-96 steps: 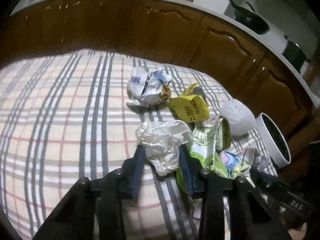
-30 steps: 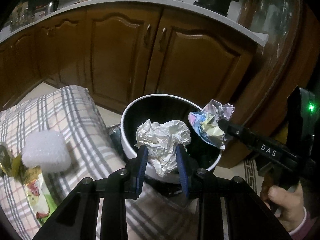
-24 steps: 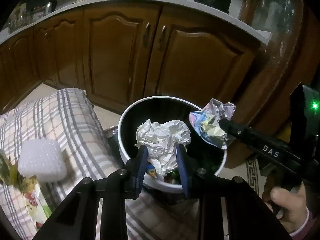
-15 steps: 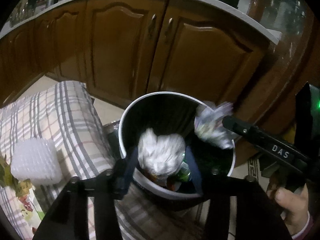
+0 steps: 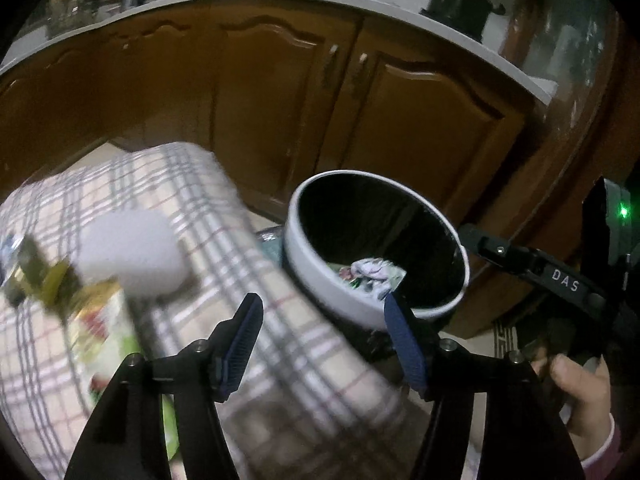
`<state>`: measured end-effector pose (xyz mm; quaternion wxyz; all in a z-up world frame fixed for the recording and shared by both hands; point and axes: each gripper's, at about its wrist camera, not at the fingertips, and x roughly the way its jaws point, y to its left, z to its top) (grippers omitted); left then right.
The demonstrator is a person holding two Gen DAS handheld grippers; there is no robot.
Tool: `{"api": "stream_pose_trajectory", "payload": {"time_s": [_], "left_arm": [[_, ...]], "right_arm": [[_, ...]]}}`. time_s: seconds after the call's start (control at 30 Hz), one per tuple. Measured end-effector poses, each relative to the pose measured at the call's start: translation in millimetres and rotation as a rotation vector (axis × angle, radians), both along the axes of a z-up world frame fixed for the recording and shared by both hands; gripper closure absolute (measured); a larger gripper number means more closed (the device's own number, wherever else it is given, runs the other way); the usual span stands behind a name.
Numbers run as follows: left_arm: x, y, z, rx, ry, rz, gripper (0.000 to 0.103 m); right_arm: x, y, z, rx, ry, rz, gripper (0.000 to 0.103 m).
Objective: Collect trash
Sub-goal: 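Move both tools back over the trash on the table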
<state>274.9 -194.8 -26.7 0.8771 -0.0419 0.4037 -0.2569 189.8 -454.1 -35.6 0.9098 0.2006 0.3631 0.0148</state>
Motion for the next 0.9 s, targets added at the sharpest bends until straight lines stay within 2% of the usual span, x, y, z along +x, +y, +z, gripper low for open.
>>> {"api": "stream_pose_trajectory", "payload": {"time_s": [0.5,0.9], "left_arm": [[-55,121,-5,-0.038,0.025,0.196,0.04],[-67,191,-5,-0.074,0.039,0.327,0.04]], "right_arm": [[-28,89,-5,0.044,0.009,0.145,0.035],[-23,167,-17,0.054,0.04,0.281,0.035]]}}
